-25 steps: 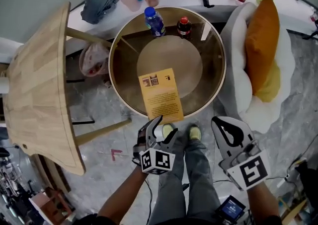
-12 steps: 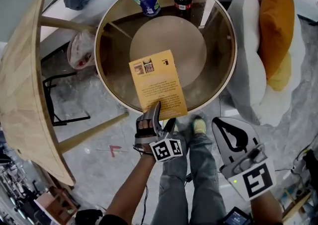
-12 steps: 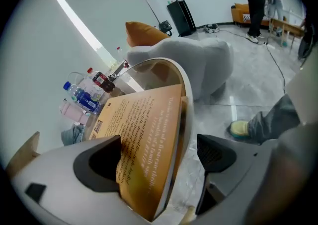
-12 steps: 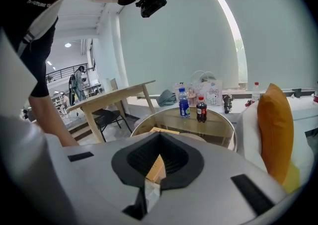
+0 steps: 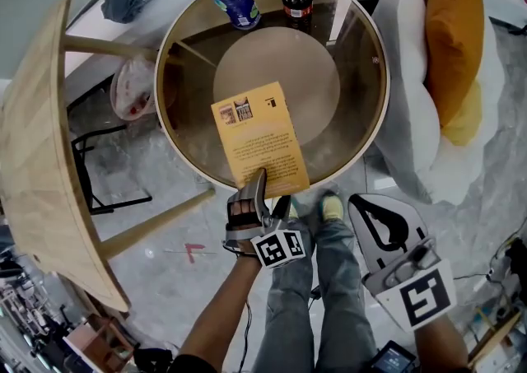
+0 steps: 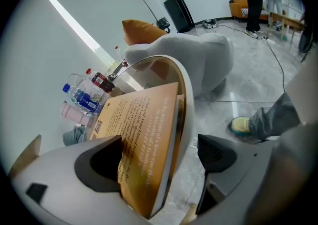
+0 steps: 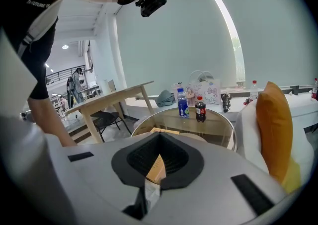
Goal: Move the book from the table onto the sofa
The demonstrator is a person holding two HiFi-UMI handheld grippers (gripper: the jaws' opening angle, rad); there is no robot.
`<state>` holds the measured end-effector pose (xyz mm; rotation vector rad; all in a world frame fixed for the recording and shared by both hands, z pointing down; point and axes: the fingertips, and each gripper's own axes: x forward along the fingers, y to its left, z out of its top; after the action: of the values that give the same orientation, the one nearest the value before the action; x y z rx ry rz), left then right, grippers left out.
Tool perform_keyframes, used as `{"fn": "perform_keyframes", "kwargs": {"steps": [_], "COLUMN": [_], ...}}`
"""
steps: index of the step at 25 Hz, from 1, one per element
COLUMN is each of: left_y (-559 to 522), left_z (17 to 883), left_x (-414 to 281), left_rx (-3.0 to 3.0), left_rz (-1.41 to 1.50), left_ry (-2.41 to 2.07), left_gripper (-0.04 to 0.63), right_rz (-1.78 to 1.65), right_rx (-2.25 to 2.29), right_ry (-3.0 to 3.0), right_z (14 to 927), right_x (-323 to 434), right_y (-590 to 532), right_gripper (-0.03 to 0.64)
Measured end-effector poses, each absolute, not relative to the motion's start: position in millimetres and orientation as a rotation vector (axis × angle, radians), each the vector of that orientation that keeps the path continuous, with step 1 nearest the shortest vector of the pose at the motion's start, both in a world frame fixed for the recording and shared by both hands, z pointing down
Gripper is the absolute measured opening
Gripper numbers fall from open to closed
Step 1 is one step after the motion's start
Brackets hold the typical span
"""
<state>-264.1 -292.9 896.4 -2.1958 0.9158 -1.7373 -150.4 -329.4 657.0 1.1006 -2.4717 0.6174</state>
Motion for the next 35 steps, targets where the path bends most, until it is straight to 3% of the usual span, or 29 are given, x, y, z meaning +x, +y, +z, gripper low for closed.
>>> {"fn": "perform_keyframes", "kwargs": {"steps": [3, 7, 14, 23, 35], "left_y": [-274, -255, -241, -266, -335], "left_z": [892, 882, 872, 779, 671], "left_x": [-264, -265, -278, -296, -319], "left_rx": [-2.216, -2.248, -2.197, -2.268, -2.848], "left_rz": [-1.743, -1.769, -1.857, -1.806, -1.975], "left_ry": [0.871, 0.882, 0.773, 0.745, 0.755], "left_gripper": [0.47, 0.338, 0.315, 0.188, 0.158], "right_rz": [0.627, 0.609, 0.575, 0.506, 0.426], "right_rx": [1.107, 1.11, 1.133, 1.193, 1.363], "right_ry": [-2.472, -2.474, -2.495, -2.511, -2.522], "right_z": [651, 641, 609, 547, 458], "right_x": [-151, -150, -152, -137, -117], "right_y": [-327, -328, -332, -333, -346], "right_gripper": [0.006, 0.006, 0.006, 0.006, 0.006]}}
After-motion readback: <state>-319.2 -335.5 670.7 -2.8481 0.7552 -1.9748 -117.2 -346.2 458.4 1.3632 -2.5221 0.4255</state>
